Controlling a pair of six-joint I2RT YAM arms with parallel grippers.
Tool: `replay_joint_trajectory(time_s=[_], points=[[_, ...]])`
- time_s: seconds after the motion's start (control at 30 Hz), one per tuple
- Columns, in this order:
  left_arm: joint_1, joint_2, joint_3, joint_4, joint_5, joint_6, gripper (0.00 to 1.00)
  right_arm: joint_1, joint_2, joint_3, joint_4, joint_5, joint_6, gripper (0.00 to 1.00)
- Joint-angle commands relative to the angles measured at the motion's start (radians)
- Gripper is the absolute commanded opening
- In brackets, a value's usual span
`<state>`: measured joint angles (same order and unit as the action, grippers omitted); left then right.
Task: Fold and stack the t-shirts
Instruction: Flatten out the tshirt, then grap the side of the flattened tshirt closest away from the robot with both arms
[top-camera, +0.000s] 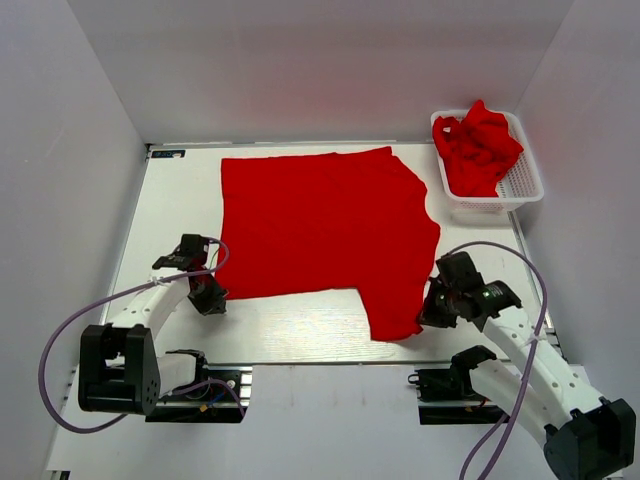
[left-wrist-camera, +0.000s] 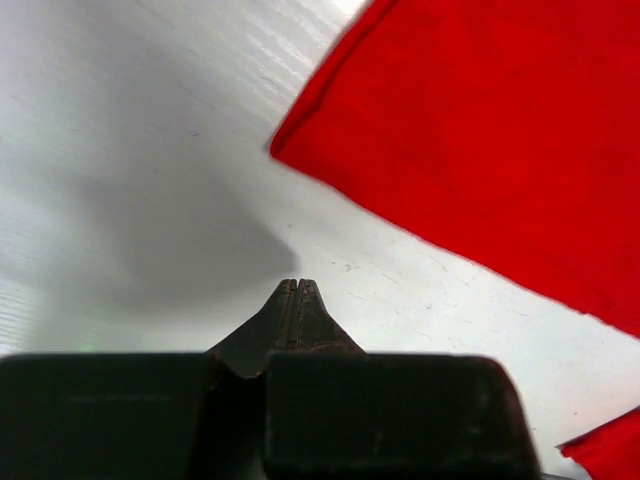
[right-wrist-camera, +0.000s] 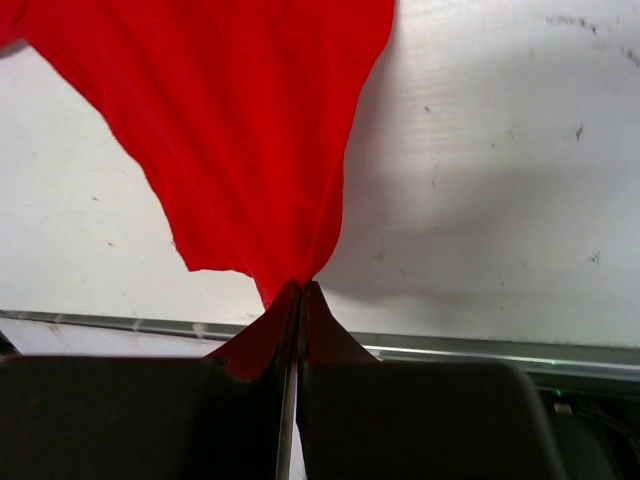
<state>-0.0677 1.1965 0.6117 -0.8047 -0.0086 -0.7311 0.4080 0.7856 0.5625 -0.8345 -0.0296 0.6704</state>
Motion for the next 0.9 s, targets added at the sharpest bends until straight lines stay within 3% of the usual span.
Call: replay_joint_trajectory(time_s=[0.0,0.03,0.07,0.13,0.17,0.27,0.37,0.6,0.8,0.87], points=[[-0.003,-0.021,0.038,0.019,0.024,0.001,0.00,0.005,0.017,0.036,-0.069,-0.009,-0.015,0.00],[-0.003,-0.021,0.055,0.028,0.024,0.001,0.11,0.005,0.030,0.036,-0.055,-0.015,-0.018,0.00],[-0.003,-0.021,0.068,0.038,0.015,0.001,0.32,0.006,0.041,0.040,-0.040,-0.015,-0.020,0.00],[-0.003,-0.021,0.100,0.047,-0.011,0.001,0.39,0.005,0.056,0.048,-0.043,-0.006,-0.034,0.00],[-0.003,-0.032,0.100,0.062,-0.024,0.013,0.54,0.005,0.064,0.048,-0.041,-0.001,-0.037,0.00],[0.009,-0.041,0.120,0.071,-0.089,0.022,0.69,0.005,0.070,0.054,-0.043,0.016,-0.040,0.00],[0.009,-0.006,0.120,0.071,-0.151,0.010,0.71,0.005,0.070,0.062,-0.041,0.016,-0.038,0.00],[0.009,0.078,0.066,0.185,-0.152,0.010,0.72,0.003,0.090,0.080,-0.038,0.025,-0.043,0.00],[0.009,0.170,0.033,0.194,-0.131,0.010,0.55,-0.001,0.093,0.094,-0.040,0.063,-0.045,0.00],[0.000,0.170,-0.003,0.194,-0.131,0.001,0.45,0.002,0.092,0.099,-0.040,0.068,-0.045,0.00]])
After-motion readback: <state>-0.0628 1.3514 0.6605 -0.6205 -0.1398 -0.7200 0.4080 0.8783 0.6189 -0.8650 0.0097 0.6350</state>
